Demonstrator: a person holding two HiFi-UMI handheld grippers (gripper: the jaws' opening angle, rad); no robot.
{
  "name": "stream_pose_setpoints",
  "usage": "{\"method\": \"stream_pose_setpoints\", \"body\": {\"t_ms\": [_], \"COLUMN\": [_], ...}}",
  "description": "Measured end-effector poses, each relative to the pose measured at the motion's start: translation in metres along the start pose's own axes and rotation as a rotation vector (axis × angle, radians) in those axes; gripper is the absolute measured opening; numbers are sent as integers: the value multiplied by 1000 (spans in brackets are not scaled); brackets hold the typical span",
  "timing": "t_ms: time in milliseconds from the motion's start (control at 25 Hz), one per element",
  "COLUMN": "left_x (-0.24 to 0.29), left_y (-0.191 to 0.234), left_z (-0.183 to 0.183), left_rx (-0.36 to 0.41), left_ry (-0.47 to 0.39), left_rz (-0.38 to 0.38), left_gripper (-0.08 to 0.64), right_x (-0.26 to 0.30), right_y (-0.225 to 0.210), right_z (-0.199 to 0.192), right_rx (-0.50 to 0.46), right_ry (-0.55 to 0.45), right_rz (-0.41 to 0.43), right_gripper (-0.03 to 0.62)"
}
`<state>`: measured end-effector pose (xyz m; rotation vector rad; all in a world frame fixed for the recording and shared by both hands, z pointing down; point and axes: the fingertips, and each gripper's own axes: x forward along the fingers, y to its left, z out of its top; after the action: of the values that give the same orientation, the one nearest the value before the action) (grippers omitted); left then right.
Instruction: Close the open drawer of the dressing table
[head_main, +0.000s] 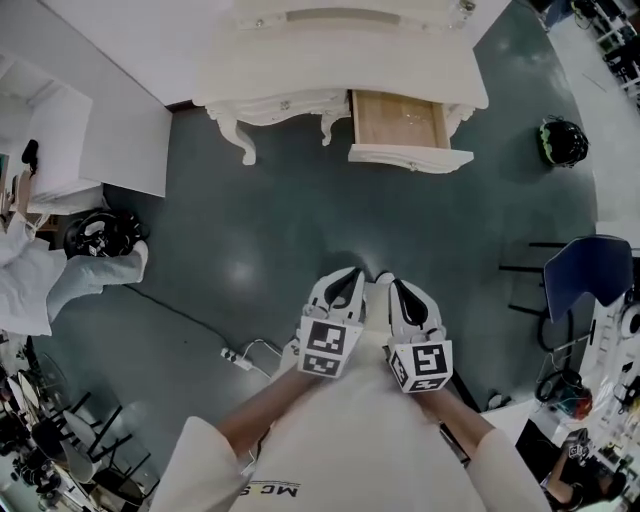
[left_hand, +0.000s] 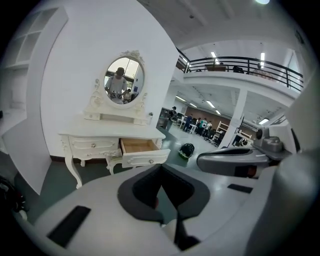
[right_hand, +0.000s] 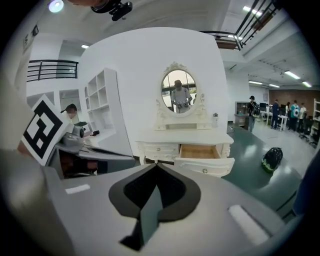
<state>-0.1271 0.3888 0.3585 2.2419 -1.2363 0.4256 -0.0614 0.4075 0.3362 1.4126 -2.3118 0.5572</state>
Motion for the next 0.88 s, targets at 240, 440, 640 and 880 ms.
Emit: {"method": "stream_pose_setpoints", "body": {"t_ms": [240, 440, 640, 880], "left_x": [10, 27, 62, 117], "left_y": [9, 16, 14, 7], "left_z": [10, 24, 45, 68], "left_rx": [29, 37, 54, 46], "left_ry": [-13, -12, -10, 28], "left_rz": [-3, 12, 26, 49], "left_gripper": [9, 9, 9, 9], "right_x": [22, 38, 61, 84], "right_y": [-16, -27, -60, -117], "right_z": [16, 29, 42, 60], "right_rx": [16, 11, 35, 70], "right_ry": [-24, -38, -37, -18], "right_rz": [-18, 3, 34, 50], "right_gripper": [0, 0, 0, 0]}}
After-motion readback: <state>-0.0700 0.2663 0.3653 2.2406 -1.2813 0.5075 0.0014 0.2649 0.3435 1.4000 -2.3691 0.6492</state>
